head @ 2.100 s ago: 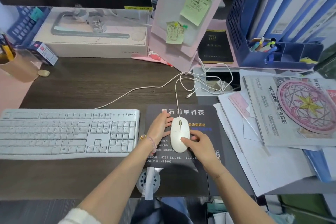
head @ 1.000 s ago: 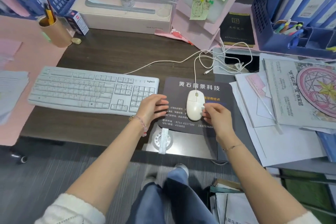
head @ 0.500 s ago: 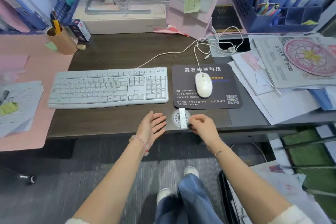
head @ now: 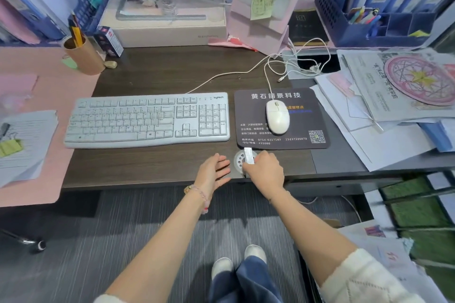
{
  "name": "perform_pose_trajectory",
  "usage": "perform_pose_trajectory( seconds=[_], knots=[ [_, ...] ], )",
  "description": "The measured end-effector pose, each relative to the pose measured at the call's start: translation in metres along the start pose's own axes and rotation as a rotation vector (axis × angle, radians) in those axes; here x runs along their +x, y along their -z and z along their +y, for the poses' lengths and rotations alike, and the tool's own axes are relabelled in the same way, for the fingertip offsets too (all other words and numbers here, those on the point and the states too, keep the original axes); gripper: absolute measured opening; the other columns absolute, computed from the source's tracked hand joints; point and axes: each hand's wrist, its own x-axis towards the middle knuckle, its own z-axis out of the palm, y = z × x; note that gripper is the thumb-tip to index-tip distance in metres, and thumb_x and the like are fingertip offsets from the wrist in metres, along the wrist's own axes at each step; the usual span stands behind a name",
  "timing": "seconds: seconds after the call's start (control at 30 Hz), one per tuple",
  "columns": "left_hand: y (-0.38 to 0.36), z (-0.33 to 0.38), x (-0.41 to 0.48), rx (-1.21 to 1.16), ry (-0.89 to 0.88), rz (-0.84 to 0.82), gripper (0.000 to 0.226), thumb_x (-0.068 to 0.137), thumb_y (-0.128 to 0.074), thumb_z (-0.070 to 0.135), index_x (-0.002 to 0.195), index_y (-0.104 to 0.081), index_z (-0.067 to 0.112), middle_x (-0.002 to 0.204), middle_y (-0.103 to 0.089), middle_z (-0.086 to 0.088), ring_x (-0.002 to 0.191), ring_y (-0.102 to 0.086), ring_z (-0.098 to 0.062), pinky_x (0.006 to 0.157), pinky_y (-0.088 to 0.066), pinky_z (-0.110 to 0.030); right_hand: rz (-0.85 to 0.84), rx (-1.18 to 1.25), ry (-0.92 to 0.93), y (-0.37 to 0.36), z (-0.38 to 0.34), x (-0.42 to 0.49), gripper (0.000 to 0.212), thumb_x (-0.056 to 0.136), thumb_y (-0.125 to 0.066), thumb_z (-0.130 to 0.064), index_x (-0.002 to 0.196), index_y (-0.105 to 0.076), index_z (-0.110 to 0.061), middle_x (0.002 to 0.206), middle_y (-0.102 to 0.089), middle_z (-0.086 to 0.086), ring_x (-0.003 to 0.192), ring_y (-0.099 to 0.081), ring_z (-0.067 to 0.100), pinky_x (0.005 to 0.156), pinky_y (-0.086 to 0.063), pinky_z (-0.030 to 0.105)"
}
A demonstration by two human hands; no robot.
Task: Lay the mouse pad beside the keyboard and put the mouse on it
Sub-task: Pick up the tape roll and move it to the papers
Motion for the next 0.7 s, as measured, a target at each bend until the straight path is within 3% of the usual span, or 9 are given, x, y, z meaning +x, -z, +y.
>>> perform_pose_trajectory(
  seconds=[0.1, 0.17, 0.27, 0.4, 0.7],
  knots=[
    [-0.003, -0.008, 0.003, 0.483, -0.290, 0.151, 0.028, 0.088, -0.047, 0.008, 0.114, -0.057, 0.009, 0.122, -0.061, -0.012, 0.099, -0.058, -0.015, 0.085, -0.047, -0.017, -0.023, 0.154, -0.043, 0.014, 0.005, -0.001, 0.025, 0.075, -0.066, -0.033, 0.072, -0.063, -0.008, 0.092, -0.070, 0.014, 0.090, -0.063, 0.035, 0.074, -0.047, 0.035],
    [-0.007, -0.014, 0.006, 0.822, -0.473, 0.158, 0.036, 0.084, -0.053, 0.011, 0.120, -0.055, 0.012, 0.126, -0.057, -0.007, 0.114, -0.051, -0.018, 0.096, -0.039, -0.021, -0.045, 0.294, -0.085, 0.021, 0.015, 0.002, 0.018, 0.072, -0.068, -0.031, 0.073, -0.066, -0.013, 0.077, -0.069, 0.002, 0.085, -0.064, 0.030, 0.082, -0.052, 0.040],
    [-0.019, -0.019, 0.011, 1.069, -0.579, 0.144, 0.055, 0.078, -0.063, 0.029, 0.128, -0.047, 0.013, 0.131, -0.047, -0.004, 0.127, -0.036, -0.022, 0.102, -0.028, -0.026, -0.090, 0.559, -0.180, 0.029, 0.033, 0.009, 0.009, 0.073, -0.071, -0.027, 0.073, -0.065, -0.020, 0.079, -0.066, -0.003, 0.081, -0.063, 0.019, 0.082, -0.057, 0.041],
    [-0.036, -0.028, 0.021, 1.181, -0.565, 0.197, 0.081, 0.066, -0.072, 0.049, 0.131, -0.040, 0.014, 0.135, -0.038, -0.004, 0.130, -0.029, -0.023, 0.106, -0.025, -0.030, -0.149, 0.763, -0.265, 0.044, 0.050, 0.008, 0.008, 0.080, -0.070, -0.019, 0.081, -0.065, -0.012, 0.079, -0.062, 0.004, 0.070, -0.056, 0.011, 0.059, -0.054, 0.021],
    [-0.038, -0.034, 0.031, 1.153, -0.591, 0.267, 0.072, 0.067, -0.072, 0.044, 0.126, -0.043, 0.014, 0.128, -0.043, -0.004, 0.124, -0.035, -0.022, 0.104, -0.026, -0.028, -0.140, 0.797, -0.293, 0.052, 0.069, 0.016, 0.010, 0.081, -0.069, -0.018, 0.088, -0.067, -0.011, 0.086, -0.065, 0.007, 0.078, -0.059, 0.016, 0.061, -0.054, 0.020]
  ],
)
